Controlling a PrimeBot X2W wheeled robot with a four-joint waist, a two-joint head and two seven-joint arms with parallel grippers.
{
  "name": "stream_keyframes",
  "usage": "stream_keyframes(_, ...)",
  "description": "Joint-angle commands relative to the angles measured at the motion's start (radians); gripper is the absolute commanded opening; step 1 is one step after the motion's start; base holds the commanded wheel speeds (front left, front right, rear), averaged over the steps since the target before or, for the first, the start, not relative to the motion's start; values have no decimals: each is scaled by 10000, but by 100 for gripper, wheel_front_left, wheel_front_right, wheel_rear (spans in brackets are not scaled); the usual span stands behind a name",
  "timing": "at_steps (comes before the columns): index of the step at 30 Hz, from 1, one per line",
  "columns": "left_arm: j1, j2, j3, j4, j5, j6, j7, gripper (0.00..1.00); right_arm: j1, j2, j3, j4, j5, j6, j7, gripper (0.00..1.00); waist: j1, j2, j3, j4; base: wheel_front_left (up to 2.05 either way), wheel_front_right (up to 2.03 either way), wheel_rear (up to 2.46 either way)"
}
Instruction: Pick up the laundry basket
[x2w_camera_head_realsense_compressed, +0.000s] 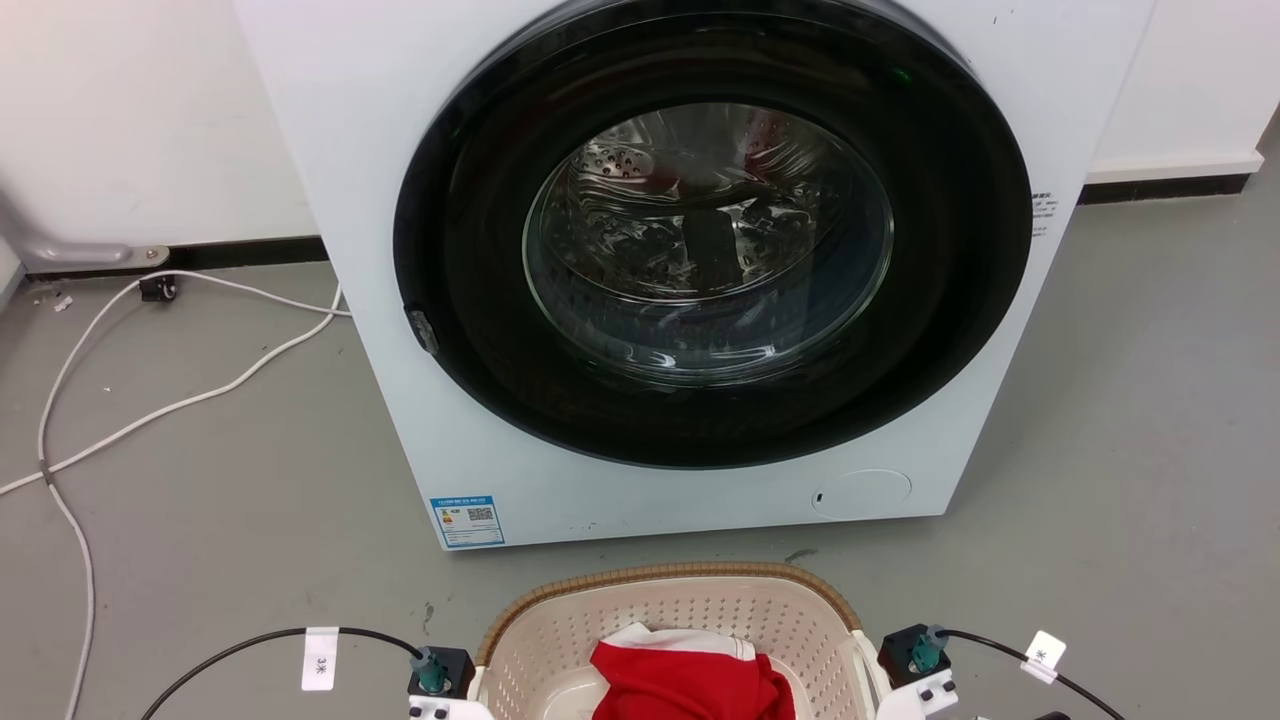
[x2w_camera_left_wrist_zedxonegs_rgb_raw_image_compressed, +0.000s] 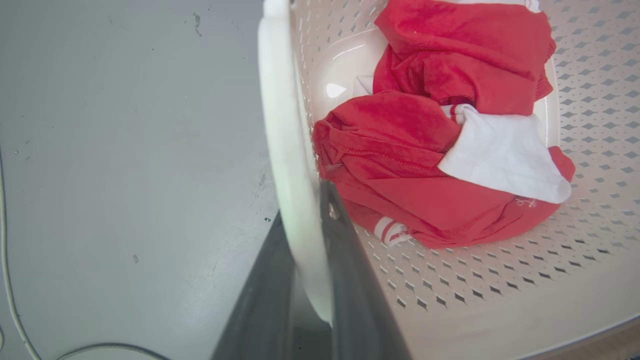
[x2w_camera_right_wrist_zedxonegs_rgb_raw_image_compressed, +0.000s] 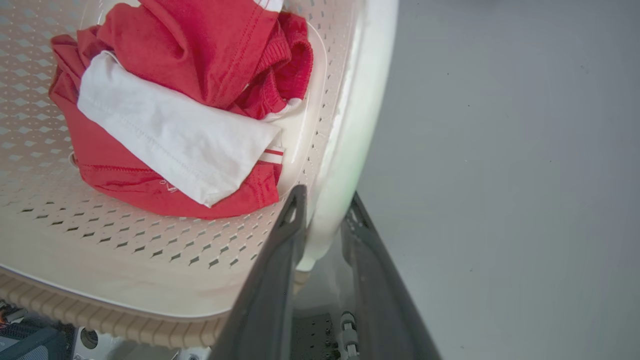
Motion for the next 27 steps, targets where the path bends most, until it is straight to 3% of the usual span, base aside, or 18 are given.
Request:
stream_keyframes(1, -79, -6, -56, -55, -35, -81, 21, 0, -109, 49, 67, -20, 26, 0, -4, 0, -1, -1, -1, 17, 0, 0, 0)
stream_keyframes(27, -145, 55, -454, -55, -348, -73, 117, 0, -69, 44, 21, -13, 162, 0, 307, 0, -1, -1, 62, -7, 0, 0, 0)
